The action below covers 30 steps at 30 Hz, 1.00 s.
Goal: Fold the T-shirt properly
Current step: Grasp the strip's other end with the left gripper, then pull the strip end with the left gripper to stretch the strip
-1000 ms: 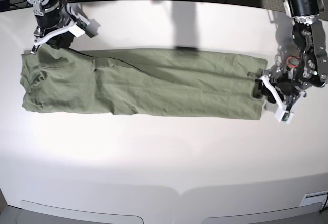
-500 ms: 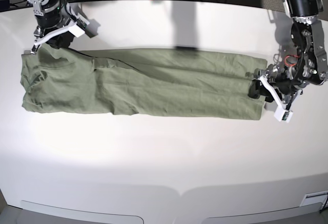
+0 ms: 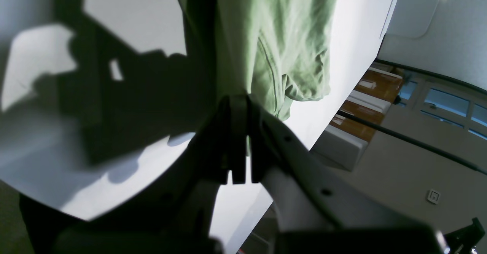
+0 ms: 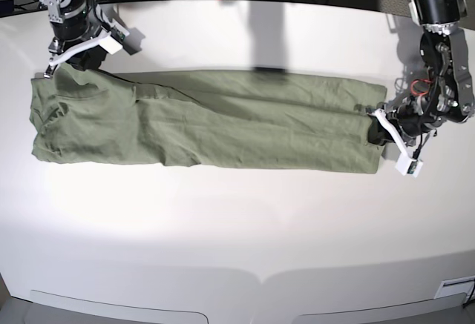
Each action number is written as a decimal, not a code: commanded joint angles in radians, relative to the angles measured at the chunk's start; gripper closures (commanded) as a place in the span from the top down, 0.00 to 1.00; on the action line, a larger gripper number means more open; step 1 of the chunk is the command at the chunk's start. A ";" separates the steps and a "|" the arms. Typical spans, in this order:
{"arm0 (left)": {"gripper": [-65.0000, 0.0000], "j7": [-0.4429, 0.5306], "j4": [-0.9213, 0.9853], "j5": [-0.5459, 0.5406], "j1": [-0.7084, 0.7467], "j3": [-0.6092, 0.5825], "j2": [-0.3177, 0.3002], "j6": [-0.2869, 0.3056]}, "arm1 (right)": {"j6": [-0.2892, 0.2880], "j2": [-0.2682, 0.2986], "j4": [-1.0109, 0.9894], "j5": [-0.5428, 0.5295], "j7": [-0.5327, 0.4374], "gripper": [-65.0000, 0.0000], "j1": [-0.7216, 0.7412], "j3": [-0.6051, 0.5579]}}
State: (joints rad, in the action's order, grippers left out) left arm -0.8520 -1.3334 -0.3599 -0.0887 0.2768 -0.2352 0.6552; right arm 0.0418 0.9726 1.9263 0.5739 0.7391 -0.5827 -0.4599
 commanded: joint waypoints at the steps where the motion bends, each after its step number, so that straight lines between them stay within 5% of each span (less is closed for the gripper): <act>1: 0.00 0.008 -0.014 -0.019 -0.019 0.003 -0.015 0.003 | 0.018 0.016 0.016 0.018 0.006 0.00 0.001 0.007; 5: 0.00 -0.005 -0.014 -0.051 -0.013 0.003 -0.033 0.005 | 0.018 0.017 0.016 0.018 0.006 0.00 0.001 0.007; 17: 0.00 -0.203 -0.014 -0.442 -0.008 0.003 -0.134 0.043 | 0.018 0.016 0.016 0.017 0.012 0.00 0.001 0.007; 30: 0.00 -0.181 -0.015 -0.451 -0.008 0.003 -0.135 0.043 | 0.018 0.016 0.016 -0.006 0.026 0.00 0.001 0.007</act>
State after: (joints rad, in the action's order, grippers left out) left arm -1.0492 -1.3338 -0.7933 -0.0803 0.2756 -0.3515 0.6914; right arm 0.0422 0.9722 1.9263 0.5503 0.7605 -0.5827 -0.4599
